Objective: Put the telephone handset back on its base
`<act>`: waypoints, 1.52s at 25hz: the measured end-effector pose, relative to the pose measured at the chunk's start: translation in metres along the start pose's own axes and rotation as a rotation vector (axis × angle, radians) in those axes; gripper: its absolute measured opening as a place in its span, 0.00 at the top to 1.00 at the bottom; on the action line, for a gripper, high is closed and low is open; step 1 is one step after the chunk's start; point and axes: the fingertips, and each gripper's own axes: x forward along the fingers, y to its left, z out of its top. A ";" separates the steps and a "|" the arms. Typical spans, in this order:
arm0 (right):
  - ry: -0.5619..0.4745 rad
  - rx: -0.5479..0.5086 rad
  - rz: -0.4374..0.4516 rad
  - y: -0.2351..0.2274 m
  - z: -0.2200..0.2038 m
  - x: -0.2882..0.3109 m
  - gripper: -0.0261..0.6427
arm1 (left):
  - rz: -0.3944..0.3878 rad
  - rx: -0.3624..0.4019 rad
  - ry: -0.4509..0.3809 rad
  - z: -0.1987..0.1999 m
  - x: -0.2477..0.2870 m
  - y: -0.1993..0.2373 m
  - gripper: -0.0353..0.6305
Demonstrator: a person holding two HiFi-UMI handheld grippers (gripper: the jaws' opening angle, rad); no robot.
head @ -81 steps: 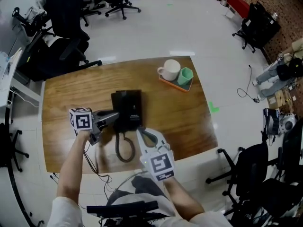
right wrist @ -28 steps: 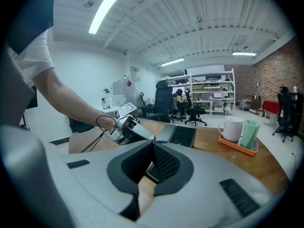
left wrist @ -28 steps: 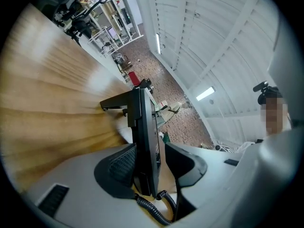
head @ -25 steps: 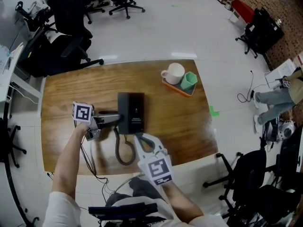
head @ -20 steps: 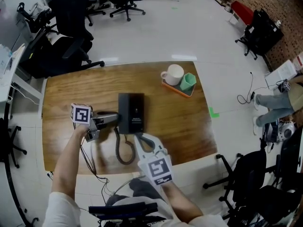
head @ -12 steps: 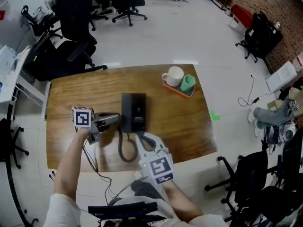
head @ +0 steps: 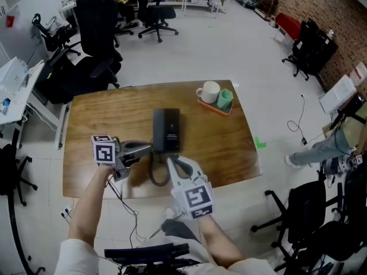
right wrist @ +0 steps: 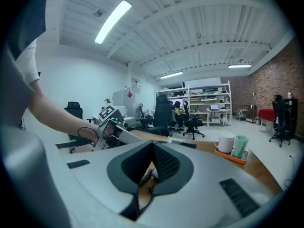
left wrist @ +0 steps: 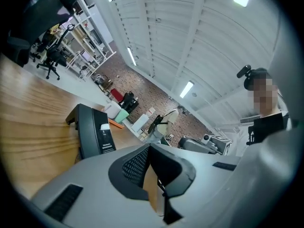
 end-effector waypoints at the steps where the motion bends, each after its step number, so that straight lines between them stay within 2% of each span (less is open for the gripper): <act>1: -0.004 -0.001 -0.003 0.004 0.001 -0.004 0.95 | -0.007 0.012 -0.002 -0.003 -0.002 -0.010 0.94; 7: -0.027 -0.019 -0.011 0.039 0.006 -0.033 0.95 | -0.031 0.066 -0.030 -0.026 -0.025 -0.068 0.94; 12: -0.054 -0.021 0.004 0.064 0.005 -0.057 0.95 | -0.002 0.138 -0.059 -0.042 -0.042 -0.111 0.94; 17: -0.091 -0.020 0.013 0.099 0.009 -0.089 0.95 | 0.061 0.186 -0.155 -0.057 -0.059 -0.156 0.94; 21: -0.116 -0.031 0.003 0.122 0.009 -0.117 0.95 | 0.080 0.273 -0.206 -0.070 -0.065 -0.208 0.94; 25: -0.147 -0.015 0.000 0.147 0.006 -0.147 0.95 | 0.143 0.375 -0.223 -0.092 -0.074 -0.251 0.94; 30: -0.164 -0.028 0.024 0.189 0.001 -0.186 0.95 | 0.193 0.384 -0.283 -0.125 -0.091 -0.299 0.94; 38: -0.173 -0.046 0.021 0.238 -0.011 -0.239 0.96 | 0.298 0.446 -0.334 -0.169 -0.117 -0.356 0.94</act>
